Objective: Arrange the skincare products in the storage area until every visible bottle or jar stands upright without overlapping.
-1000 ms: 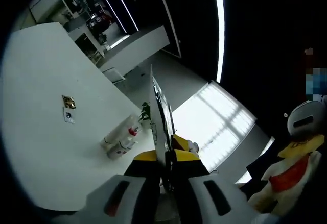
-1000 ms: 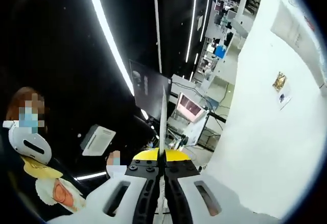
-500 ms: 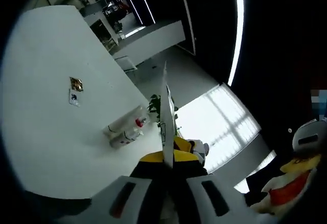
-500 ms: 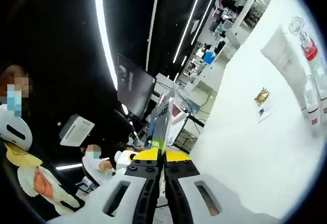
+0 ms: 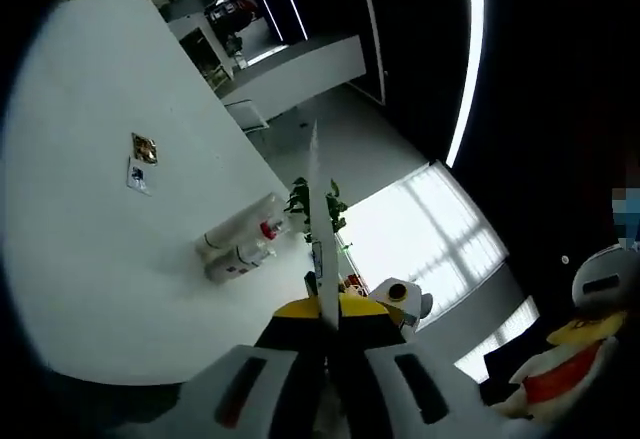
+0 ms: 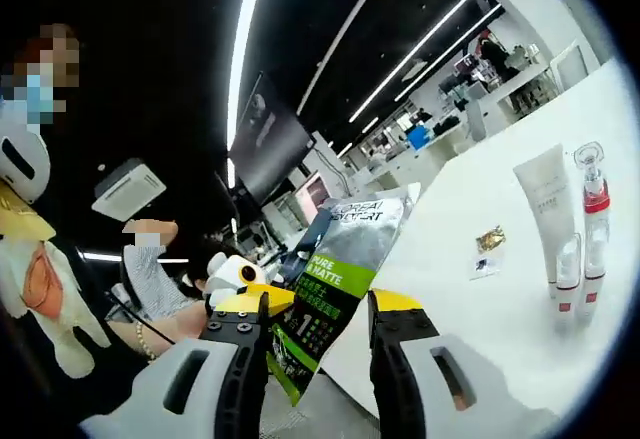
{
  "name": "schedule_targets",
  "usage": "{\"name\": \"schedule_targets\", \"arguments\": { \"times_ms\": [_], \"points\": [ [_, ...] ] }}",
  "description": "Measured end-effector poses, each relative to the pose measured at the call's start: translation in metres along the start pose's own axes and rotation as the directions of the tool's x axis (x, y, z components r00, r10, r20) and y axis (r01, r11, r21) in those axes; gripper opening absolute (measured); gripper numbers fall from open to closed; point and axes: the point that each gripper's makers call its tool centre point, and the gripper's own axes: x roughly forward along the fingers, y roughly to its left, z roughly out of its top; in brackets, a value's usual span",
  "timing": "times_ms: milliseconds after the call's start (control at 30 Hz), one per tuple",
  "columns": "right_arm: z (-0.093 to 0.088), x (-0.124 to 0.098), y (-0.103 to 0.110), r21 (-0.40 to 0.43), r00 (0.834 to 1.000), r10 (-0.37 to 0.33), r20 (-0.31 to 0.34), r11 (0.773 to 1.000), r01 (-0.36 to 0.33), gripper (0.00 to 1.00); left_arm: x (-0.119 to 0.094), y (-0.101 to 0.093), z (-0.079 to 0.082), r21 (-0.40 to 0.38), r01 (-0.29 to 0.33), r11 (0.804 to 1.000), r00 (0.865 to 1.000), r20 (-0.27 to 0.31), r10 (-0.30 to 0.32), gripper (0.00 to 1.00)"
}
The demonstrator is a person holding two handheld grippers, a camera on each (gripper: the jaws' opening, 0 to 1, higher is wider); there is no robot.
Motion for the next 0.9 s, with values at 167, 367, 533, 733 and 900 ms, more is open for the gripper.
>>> {"name": "schedule_targets", "arguments": {
  "times_ms": [167,367,533,733,900],
  "points": [
    [-0.004,-0.012,-0.011,-0.007,0.999,-0.041,-0.019,0.999,0.041,0.55,0.003,0.01,-0.001,0.009,-0.021,1.0,1.0,-0.014,0.021,0.0],
    [-0.006,-0.026,-0.029,-0.011,0.995,-0.092,-0.039,0.996,0.092,0.66,0.009,0.018,0.008,-0.004,-0.031,0.999,0.999,-0.004,0.031,0.0],
    [-0.01,-0.037,-0.043,-0.01,0.989,-0.137,-0.053,0.991,0.137,0.74,0.018,0.025,0.012,-0.012,-0.04,0.999,0.999,-0.012,0.04,0.0],
    [-0.012,-0.049,-0.057,-0.009,0.982,-0.181,-0.058,0.983,0.181,0.78,0.029,0.05,0.007,-0.043,-0.112,0.993,0.992,-0.055,0.109,0.0],
    [-0.013,-0.057,-0.063,-0.018,0.976,-0.21,-0.057,0.978,0.209,0.82,0.039,0.066,0.009,-0.091,-0.121,0.988,0.991,-0.065,0.115,0.0]
  ]
}}
